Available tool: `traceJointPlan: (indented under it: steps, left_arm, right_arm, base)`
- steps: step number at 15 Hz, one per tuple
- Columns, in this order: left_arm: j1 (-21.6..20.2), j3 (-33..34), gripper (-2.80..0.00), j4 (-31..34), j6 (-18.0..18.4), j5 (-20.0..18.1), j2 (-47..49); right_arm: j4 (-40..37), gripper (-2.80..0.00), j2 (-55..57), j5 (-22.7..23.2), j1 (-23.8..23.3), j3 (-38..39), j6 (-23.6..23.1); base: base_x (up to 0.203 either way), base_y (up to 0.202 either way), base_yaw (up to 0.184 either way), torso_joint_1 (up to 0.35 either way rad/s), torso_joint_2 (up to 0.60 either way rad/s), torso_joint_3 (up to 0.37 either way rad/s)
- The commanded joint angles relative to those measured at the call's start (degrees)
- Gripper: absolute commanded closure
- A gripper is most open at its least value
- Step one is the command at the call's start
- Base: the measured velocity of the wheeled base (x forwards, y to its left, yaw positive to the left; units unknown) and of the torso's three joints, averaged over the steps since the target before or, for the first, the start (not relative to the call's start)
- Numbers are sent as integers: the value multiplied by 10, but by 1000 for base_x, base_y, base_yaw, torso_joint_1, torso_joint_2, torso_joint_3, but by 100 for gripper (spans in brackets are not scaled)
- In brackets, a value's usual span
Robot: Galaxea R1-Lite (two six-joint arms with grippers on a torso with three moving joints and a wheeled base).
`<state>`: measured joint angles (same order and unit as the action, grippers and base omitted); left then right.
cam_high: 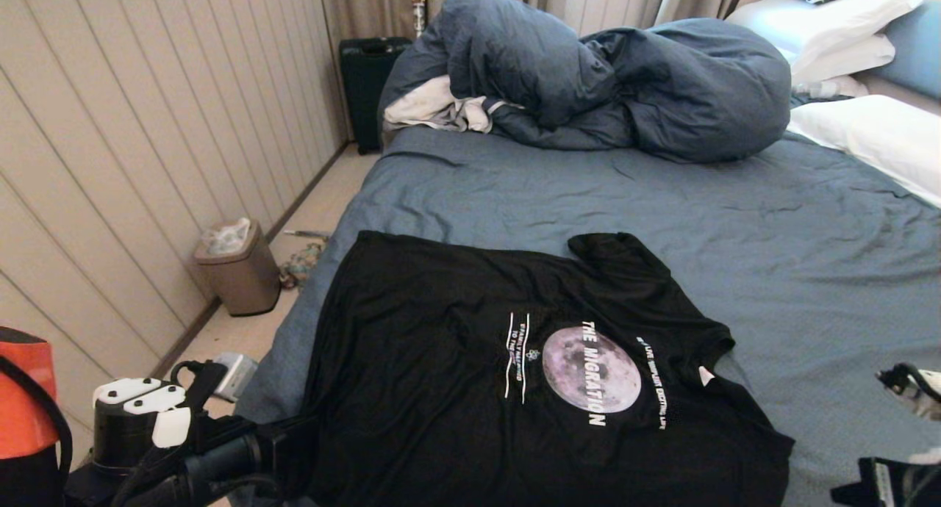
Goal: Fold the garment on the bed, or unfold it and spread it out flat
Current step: Fold the black T-shirt
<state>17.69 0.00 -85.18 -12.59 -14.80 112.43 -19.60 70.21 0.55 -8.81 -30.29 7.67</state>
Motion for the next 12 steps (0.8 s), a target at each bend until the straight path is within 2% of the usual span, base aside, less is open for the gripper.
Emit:
traceJointPlan:
  steps: [1,6,10,12]
  left_arm:
    - [0,0,0,-7,-2,1,4]
    - [-9,0,0,-11,-1,1,14]
    - [-9,0,0,-10,-1,1,23]
    - [-9,0,0,-13,0,1,25]
  right_arm:
    - [33,-280,51,1,0,12,-7]
    - [100,-280,156,18,23,9,-16]
    - [213,-280,236,22,43,22,-13]
    - [214,-280,241,28,52,24,-12]
  base:
    - [0,0,0,0,0,0]
    - [0,0,0,0,0,0]
    - [0,0,0,0,0,0]
    - [0,0,0,0,0,0]
